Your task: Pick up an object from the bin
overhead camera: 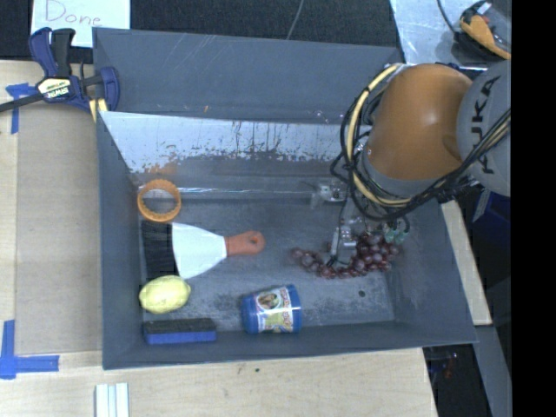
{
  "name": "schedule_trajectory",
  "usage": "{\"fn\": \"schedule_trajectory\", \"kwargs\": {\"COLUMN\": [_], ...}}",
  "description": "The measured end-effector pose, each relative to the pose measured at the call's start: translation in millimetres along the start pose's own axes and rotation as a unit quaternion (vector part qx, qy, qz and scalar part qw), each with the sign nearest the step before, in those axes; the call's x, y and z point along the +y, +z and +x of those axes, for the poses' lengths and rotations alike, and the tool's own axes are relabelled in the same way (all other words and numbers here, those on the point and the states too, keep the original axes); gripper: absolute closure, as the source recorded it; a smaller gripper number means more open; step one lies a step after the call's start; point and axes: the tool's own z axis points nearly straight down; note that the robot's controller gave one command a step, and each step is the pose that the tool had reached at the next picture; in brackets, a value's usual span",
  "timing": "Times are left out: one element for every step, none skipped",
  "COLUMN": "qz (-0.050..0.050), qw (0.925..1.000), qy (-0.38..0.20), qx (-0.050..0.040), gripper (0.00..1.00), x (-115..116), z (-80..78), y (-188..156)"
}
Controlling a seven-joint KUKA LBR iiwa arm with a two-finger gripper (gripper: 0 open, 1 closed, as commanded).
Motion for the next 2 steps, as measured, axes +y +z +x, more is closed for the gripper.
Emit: {"fn": "schedule_trajectory", "kwargs": {"qz": [0.0, 0.001], "qw": [1.0, 0.9994], "qy": [0.0, -0.034], "qx": [-0.0041, -0.0025], "gripper": [0.0, 0.0], "x": [-0.1, -94.2], "z": [-1.7, -0.1], "y": [-4.6, 111.1]}}
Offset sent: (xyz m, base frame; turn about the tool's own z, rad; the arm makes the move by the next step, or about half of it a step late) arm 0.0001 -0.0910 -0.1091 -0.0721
